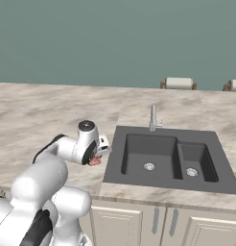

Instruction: Locate and retrieve the bar soap and dish brush from the cabinet. Place them next to the sink.

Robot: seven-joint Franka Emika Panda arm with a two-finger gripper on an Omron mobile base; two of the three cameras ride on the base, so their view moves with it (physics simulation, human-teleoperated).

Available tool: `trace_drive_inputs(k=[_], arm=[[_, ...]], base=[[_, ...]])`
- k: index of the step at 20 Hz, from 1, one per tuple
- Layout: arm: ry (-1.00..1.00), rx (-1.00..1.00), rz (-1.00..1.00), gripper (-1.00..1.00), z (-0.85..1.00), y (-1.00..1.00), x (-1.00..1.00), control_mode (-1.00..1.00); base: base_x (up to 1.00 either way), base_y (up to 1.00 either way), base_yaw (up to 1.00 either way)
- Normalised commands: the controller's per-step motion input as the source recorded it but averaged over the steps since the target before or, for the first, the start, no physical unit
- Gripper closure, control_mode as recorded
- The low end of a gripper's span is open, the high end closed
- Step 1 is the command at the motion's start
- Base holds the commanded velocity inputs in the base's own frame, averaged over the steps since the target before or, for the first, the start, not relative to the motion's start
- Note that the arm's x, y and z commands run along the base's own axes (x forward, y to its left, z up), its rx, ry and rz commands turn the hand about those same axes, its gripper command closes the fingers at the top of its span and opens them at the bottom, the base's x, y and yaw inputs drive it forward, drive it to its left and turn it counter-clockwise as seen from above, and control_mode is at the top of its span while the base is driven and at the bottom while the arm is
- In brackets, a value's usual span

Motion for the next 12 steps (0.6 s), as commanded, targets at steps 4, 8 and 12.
trace_drive_inputs(k=[4,8,12], arm=[[0.02,0.02,0.02,1.0,-0.35,0.0,-0.03,-1.0],[0.01,0.02,0.02,-1.0,-0.34,0.05,-0.09,-1.0],[0.0,0.04,0.05,-1.0,-0.3,0.08,-0.04,-1.0]], base=[[0.0,0.0,0.0],[0.0,0.0,0.0],[0.0,0.0,0.0]])
